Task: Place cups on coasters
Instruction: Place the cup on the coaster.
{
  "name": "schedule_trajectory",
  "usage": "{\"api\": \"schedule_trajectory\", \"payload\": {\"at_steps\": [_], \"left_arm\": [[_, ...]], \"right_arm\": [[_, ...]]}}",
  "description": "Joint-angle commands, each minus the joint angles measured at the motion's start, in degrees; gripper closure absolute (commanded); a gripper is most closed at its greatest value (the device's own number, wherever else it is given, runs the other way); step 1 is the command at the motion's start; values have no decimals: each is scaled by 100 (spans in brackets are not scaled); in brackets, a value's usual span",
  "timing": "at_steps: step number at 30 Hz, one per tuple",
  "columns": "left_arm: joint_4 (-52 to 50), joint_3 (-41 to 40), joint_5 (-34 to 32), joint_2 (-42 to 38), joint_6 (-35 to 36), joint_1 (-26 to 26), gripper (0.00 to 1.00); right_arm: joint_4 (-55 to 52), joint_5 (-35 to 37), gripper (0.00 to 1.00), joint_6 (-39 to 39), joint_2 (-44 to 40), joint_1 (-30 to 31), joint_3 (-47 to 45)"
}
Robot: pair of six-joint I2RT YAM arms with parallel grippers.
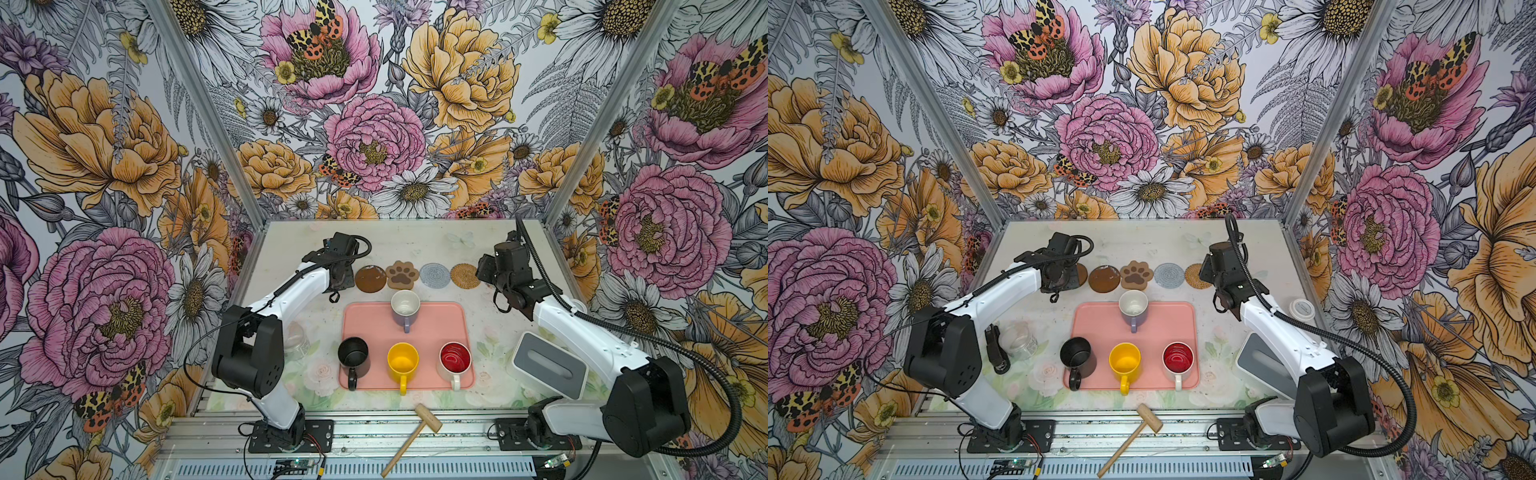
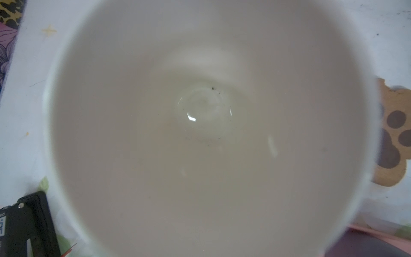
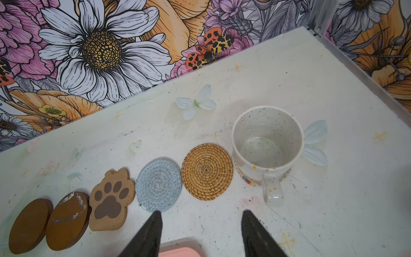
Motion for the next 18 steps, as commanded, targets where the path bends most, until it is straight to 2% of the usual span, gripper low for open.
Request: {"api": "schedule_trajectory", "payload": {"at_steps": [1, 18], "left_arm": [[462, 323, 5, 105, 174, 96, 100], [563, 640, 257, 667, 221, 327, 100]], "right_arm": [[97, -6, 41, -7, -14, -25, -35], [99, -76, 41, 11, 4, -39, -28]]}}
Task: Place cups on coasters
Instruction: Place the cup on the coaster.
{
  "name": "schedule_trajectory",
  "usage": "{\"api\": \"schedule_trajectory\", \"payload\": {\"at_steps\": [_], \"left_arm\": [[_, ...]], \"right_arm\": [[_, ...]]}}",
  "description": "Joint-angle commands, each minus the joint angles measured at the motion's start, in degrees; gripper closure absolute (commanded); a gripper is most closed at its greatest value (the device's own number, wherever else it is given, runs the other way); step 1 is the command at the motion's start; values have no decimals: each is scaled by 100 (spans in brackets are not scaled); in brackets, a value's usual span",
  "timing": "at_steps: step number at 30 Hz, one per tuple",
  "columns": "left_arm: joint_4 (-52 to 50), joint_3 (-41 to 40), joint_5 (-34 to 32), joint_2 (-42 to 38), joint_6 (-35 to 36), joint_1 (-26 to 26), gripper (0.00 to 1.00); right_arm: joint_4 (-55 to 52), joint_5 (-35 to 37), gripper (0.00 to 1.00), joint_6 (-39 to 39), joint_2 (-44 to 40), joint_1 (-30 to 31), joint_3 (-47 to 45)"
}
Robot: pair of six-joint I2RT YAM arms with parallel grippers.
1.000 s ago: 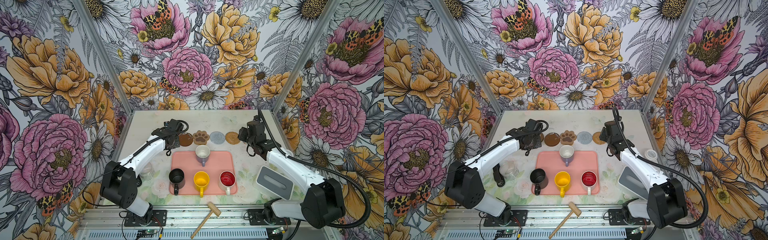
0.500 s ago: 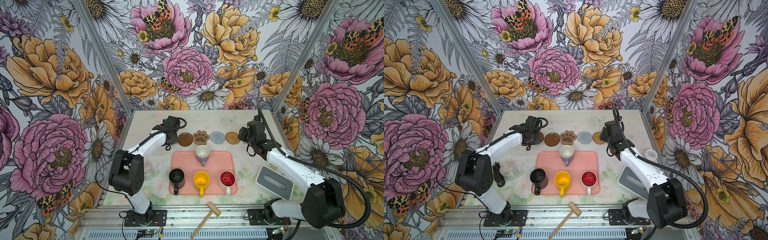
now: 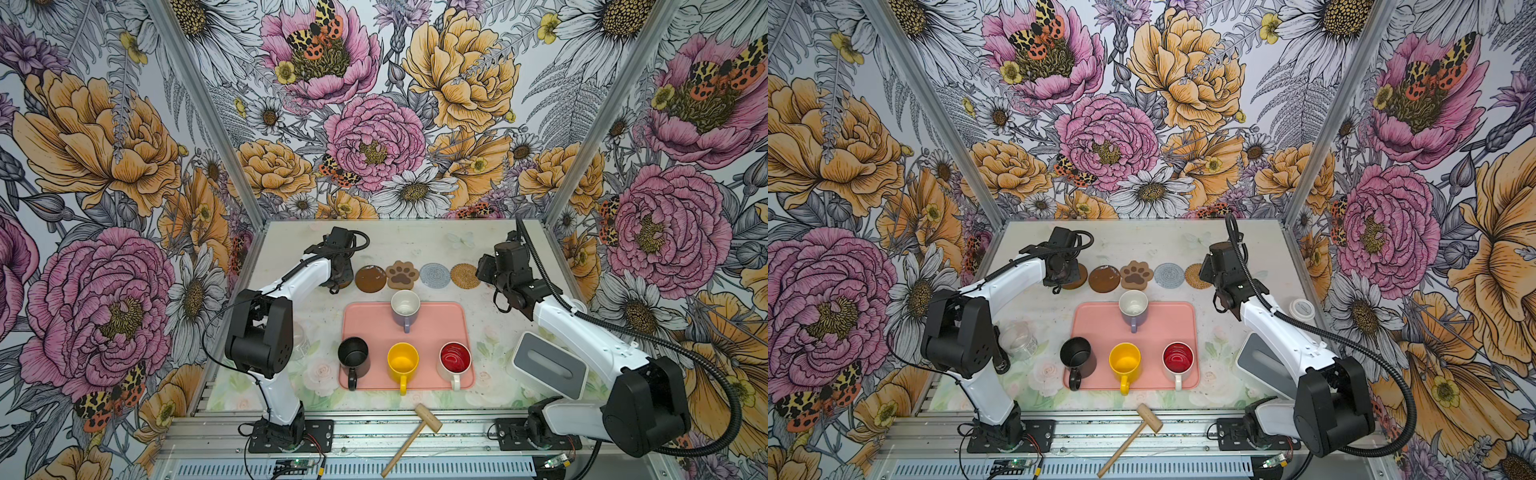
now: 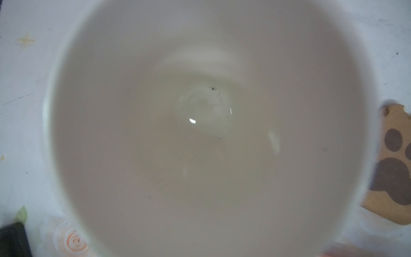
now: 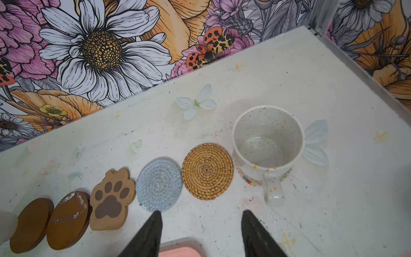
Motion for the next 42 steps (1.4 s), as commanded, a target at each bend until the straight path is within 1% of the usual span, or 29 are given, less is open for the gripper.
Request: {"api": "schedule_trajectory", "payload": {"at_steps": [1, 11, 12, 20, 37, 42], "left_arm": [[334, 224, 46, 25, 70, 32, 100], [332, 248, 43, 131, 61, 41, 100], [328, 244, 43, 320, 66, 49, 100], [328, 244, 18, 477, 17, 62, 100], [302, 261, 78, 470, 0, 69, 100], [293, 262, 122, 473, 4, 68, 93]], "right_arm": [[98, -55, 41, 1, 8, -34, -28], [101, -52, 41, -3, 21, -32, -33], [96, -54, 41, 0, 26, -35, -30], [96, -61, 41, -1, 22, -48, -38], [98, -80, 41, -8, 4, -60, -52], [97, -73, 41, -9, 5, -61, -38]]}}
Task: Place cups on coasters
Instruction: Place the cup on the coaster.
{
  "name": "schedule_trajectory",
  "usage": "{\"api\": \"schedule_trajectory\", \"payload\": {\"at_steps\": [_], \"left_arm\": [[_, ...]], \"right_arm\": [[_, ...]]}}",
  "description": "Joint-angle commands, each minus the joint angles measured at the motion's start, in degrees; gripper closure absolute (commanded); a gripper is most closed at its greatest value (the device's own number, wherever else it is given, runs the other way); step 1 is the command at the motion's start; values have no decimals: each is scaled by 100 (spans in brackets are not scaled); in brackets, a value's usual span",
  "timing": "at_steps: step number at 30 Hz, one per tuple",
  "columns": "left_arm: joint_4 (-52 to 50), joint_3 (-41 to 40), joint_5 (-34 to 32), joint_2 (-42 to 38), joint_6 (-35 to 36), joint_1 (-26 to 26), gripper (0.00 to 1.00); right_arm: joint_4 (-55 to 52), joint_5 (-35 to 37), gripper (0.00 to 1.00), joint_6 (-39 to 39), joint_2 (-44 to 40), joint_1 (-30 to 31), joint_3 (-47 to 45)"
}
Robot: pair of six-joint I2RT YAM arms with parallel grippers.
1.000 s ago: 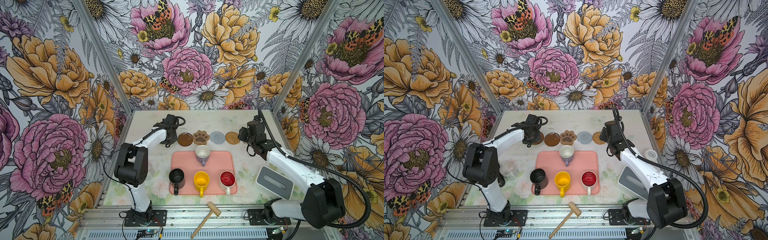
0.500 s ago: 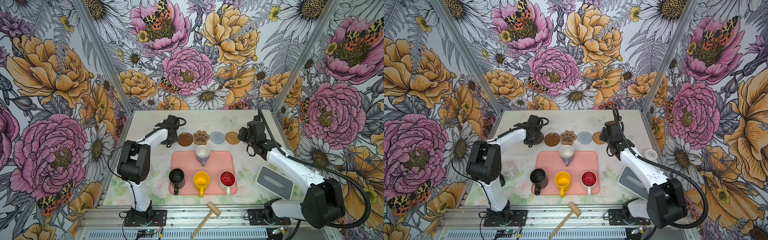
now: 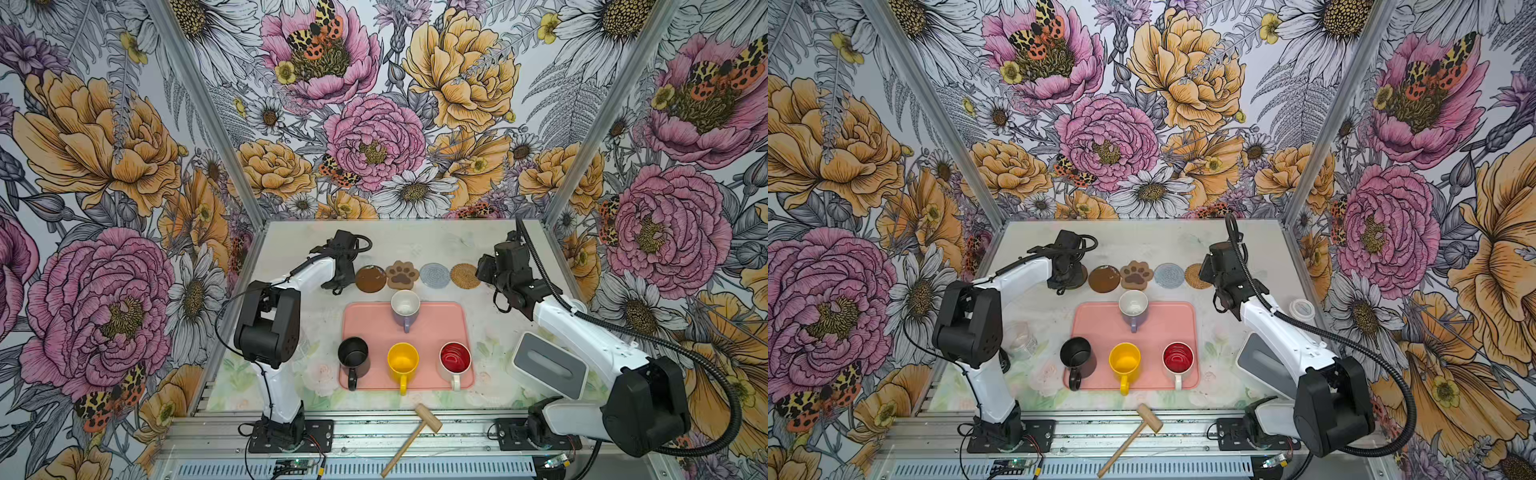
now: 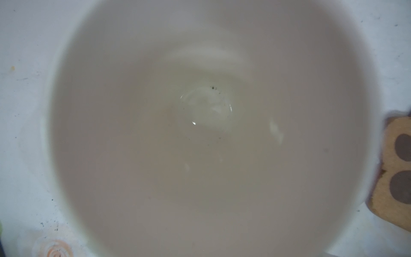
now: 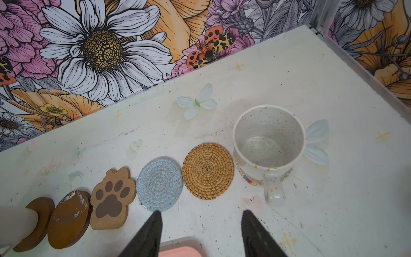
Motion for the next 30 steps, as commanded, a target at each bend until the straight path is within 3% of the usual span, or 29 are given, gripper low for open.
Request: {"api": "schedule_trajectory", "payload": {"at_steps": [1, 16, 24, 30], "left_arm": [[194, 200, 59, 25, 10, 52, 92], [159, 223, 63, -42, 69, 46, 72], [99, 175, 81, -194, 74, 45, 71], [89, 83, 101, -890, 27, -5, 70]], "right_arm": [[96, -61, 41, -9, 14, -66, -38], [96, -86, 41, -9, 8, -68, -34], [99, -96, 41, -9, -9, -69, -39], [97, -212, 41, 24, -41, -66, -22]]}}
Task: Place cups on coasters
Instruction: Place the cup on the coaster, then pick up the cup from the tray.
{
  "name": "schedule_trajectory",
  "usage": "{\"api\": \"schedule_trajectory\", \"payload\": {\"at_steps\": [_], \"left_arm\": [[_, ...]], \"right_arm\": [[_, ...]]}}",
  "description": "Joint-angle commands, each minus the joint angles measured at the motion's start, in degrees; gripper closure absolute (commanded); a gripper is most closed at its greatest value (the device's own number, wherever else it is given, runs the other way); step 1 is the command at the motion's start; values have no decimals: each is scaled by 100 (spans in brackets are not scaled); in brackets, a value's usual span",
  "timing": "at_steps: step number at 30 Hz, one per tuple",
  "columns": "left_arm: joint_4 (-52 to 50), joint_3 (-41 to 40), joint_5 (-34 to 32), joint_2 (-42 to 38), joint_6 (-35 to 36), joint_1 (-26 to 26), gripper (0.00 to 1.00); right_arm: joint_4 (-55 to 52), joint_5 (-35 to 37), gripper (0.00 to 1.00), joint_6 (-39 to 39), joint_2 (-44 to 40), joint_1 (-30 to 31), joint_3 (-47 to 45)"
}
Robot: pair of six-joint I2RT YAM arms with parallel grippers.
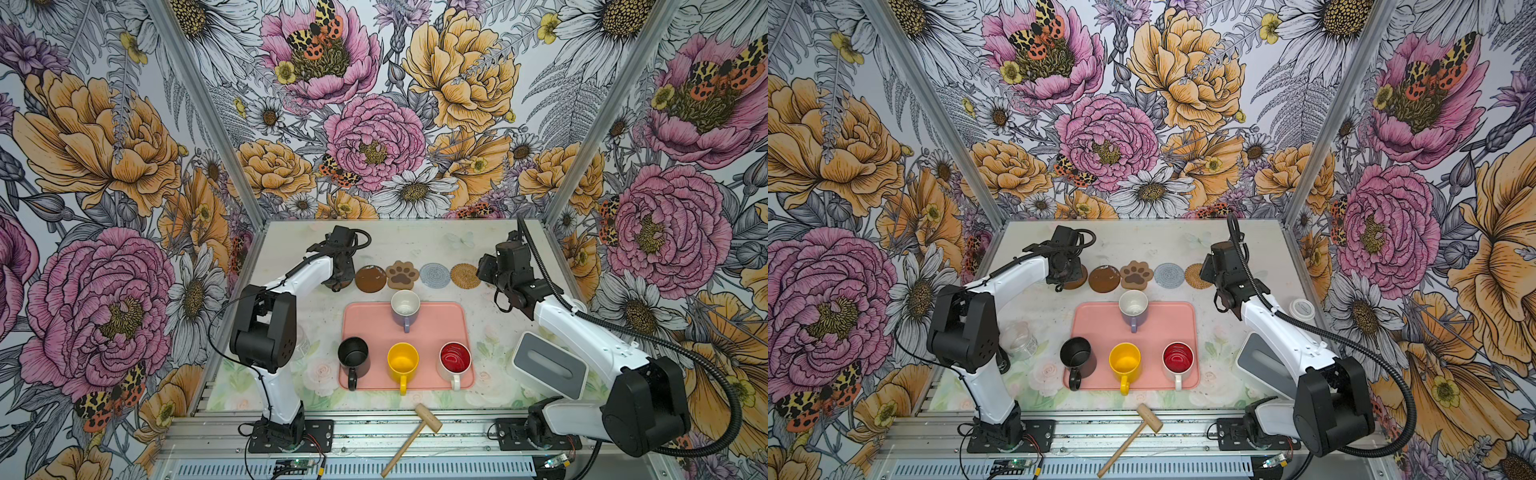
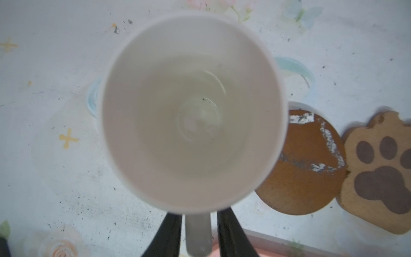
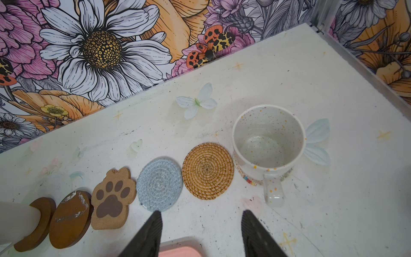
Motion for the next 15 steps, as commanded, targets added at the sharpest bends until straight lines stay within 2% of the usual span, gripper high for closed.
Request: {"api": "schedule_trajectory", "payload": {"at_steps": [1, 6, 12, 15], "left_arm": [[54, -10, 75, -595, 17, -23, 70], [76, 37, -67, -1122, -19, -244, 69], [156, 298, -779, -1518, 72, -745, 53], [411, 309, -805, -1689, 61, -842, 48]], "right_arm": [[98, -121, 42, 28, -55, -21, -20], [89, -197, 42, 70, -165, 101, 12], [87, -403, 42, 85, -174, 517, 191], [52, -474, 42, 103, -90, 797, 349]]}}
